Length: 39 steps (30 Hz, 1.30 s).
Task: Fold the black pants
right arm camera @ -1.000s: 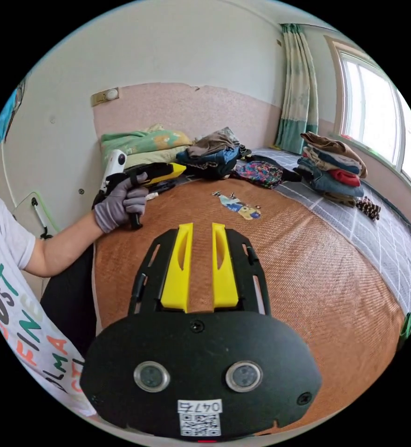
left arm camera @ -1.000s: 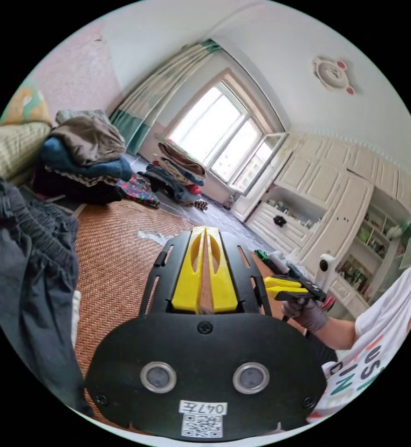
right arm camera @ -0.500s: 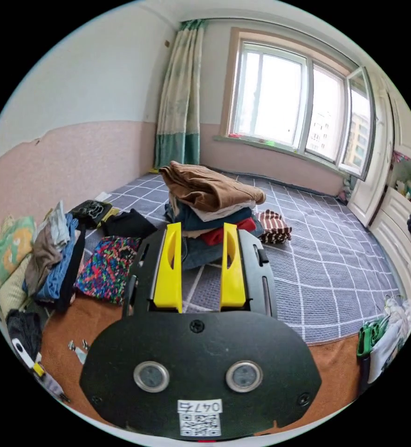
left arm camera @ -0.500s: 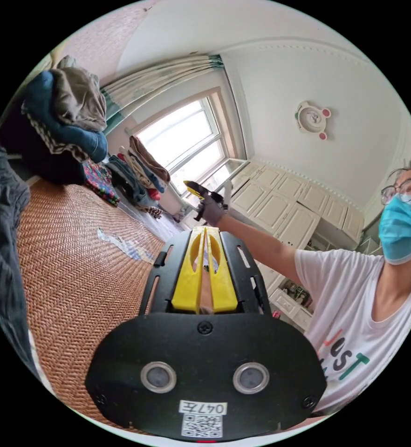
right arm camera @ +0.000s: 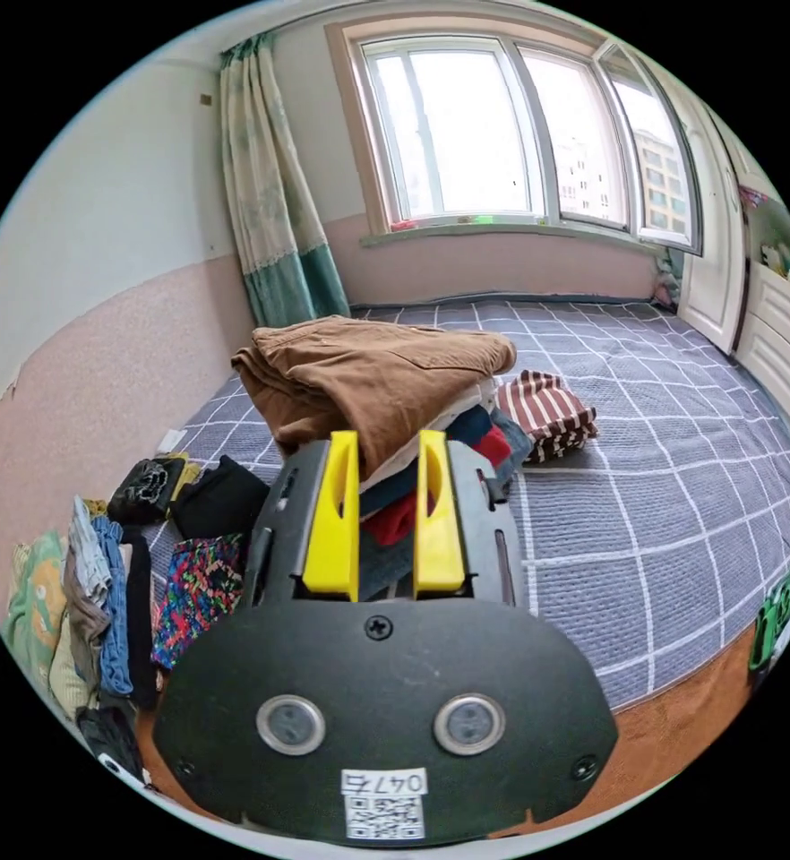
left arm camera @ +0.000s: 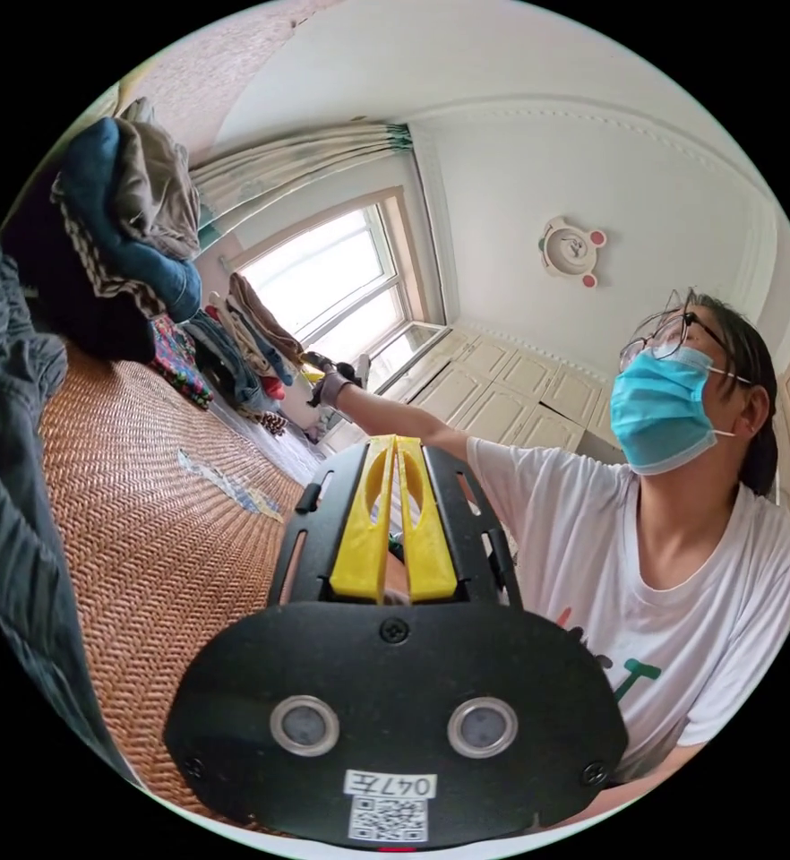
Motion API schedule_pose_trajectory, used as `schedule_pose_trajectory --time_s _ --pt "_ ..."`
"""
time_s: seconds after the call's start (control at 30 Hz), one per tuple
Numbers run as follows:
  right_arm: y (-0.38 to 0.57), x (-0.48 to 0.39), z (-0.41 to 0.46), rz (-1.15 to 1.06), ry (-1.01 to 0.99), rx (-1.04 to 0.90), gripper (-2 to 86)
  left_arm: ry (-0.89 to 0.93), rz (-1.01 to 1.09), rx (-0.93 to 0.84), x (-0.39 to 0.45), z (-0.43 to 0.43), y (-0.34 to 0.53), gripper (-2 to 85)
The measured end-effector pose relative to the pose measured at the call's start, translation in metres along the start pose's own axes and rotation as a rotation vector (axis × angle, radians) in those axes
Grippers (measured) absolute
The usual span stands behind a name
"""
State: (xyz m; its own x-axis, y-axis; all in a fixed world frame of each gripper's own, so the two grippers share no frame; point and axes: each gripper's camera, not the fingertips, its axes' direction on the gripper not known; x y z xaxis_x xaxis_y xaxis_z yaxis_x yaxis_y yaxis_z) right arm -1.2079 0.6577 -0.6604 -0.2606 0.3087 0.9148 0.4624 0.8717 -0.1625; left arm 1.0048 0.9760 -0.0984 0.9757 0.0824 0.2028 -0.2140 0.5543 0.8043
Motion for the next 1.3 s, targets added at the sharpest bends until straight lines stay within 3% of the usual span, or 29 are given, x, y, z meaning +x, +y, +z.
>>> schedule_pose_trajectory --time_s 0.07,0.23,0.43,0.6,0.77,0.87,0.97,1.1,1.3 --pt "-0.003 -0.011 0.005 -0.069 0.042 -0.039 0.1 -0.002 -0.016 0.003 -0.006 -0.001 0.003 -1.0" --pt "-0.004 -0.087 -0.043 -0.411 0.250 0.001 -1.0 -0.014 -0.037 -0.004 -0.016 0.000 0.010 -0.9" --pt "0.067 -0.071 -0.220 -0.511 -0.024 0.164 -1.0 -0.011 -0.029 -0.006 -0.017 -0.002 0.017 -0.9" --pt "0.226 0.068 -0.341 -0.410 -0.240 0.006 -0.8 0.001 -0.009 0.003 -0.015 -0.007 0.021 -1.0" --pt "0.467 0.205 -0.330 -0.323 -0.226 -0.500 2.2 -0.052 0.027 0.033 0.001 -0.014 0.023 -1.0" --pt "0.580 0.288 -0.364 -0.107 -0.278 -0.370 3.7 -0.124 0.023 -0.002 0.027 -0.002 0.025 -1.0" --pt "0.662 0.332 -0.389 0.018 -0.393 -0.232 3.6 -0.289 0.012 -0.188 0.062 0.041 0.029 -0.9" --pt "0.714 0.332 -0.375 -0.022 -0.459 -0.267 4.7 -0.559 0.018 -0.276 0.110 0.066 0.060 -0.7" --pt "0.728 0.309 -0.335 -0.082 -0.540 -0.301 9.4 -0.645 -0.216 -0.241 0.121 0.050 0.107 4.4"
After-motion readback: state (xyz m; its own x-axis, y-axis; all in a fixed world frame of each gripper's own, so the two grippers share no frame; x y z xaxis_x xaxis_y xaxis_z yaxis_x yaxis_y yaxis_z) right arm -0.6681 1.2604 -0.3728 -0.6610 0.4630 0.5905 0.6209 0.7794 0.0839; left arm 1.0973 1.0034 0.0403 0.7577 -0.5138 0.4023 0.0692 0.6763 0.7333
